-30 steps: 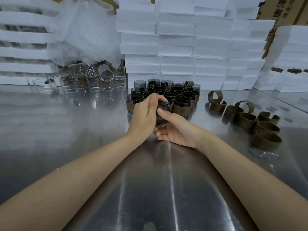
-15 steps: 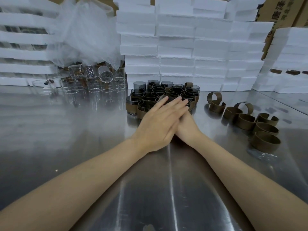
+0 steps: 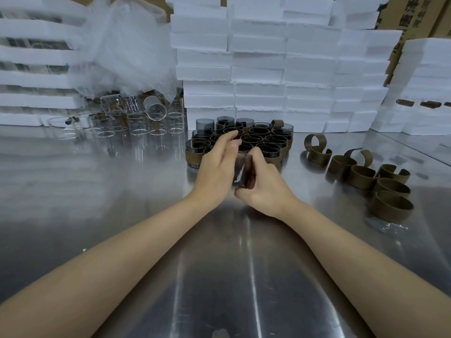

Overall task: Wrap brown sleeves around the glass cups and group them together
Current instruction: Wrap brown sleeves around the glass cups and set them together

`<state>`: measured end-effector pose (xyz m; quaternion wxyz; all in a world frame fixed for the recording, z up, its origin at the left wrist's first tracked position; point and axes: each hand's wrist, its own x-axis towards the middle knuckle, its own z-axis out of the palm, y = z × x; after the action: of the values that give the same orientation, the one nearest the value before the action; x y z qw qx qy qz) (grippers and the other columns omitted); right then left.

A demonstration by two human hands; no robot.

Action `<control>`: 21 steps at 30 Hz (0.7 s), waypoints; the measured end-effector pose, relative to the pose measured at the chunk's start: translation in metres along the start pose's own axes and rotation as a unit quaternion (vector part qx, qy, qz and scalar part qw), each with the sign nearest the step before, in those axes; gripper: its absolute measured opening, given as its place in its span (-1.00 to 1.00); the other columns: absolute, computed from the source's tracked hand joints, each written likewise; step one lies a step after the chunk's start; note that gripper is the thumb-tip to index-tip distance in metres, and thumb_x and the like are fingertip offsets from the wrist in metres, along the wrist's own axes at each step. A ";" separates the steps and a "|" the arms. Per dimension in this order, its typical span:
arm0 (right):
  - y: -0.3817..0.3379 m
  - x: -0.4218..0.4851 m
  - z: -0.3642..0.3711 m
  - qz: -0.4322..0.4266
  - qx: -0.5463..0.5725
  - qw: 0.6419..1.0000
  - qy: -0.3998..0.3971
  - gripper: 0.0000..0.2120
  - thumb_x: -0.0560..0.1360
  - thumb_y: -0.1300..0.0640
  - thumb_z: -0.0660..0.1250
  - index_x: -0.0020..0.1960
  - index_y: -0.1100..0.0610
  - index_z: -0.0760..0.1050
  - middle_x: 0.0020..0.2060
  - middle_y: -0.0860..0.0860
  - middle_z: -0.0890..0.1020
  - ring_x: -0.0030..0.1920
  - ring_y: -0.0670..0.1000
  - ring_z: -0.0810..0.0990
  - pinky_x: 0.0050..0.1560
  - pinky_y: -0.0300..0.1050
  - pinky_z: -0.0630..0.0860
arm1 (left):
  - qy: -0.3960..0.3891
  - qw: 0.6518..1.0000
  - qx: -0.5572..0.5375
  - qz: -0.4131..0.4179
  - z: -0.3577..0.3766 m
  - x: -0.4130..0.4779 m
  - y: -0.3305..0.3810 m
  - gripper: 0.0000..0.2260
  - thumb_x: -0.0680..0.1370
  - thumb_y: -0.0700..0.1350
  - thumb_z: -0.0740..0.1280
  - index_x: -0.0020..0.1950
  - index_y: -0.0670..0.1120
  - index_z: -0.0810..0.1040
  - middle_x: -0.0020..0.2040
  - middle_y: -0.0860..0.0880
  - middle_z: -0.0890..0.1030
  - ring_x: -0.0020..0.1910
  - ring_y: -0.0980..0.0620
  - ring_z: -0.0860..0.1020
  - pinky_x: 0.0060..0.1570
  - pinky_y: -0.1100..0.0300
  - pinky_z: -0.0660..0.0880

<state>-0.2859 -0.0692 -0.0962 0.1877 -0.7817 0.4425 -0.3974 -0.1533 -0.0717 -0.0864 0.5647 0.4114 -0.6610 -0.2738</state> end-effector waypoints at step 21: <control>0.010 0.015 0.002 0.057 0.266 0.957 0.097 -0.22 0.27 0.57 0.09 0.39 0.03 0.30 0.07 -0.05 0.55 0.06 -0.09 0.55 0.06 -0.18 0.53 | -0.097 0.937 -0.255 -0.217 0.015 0.004 -0.016 -0.54 0.70 0.12 -0.10 0.27 -0.04 0.51 0.10 -0.15 0.64 0.02 -0.07 0.61 0.22 -0.05 0.53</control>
<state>-0.2860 -0.0873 -0.0972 0.3674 -0.6344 0.3810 -0.5633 -0.1642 -0.0848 -0.1005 0.5104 0.3585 -0.5158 -0.5873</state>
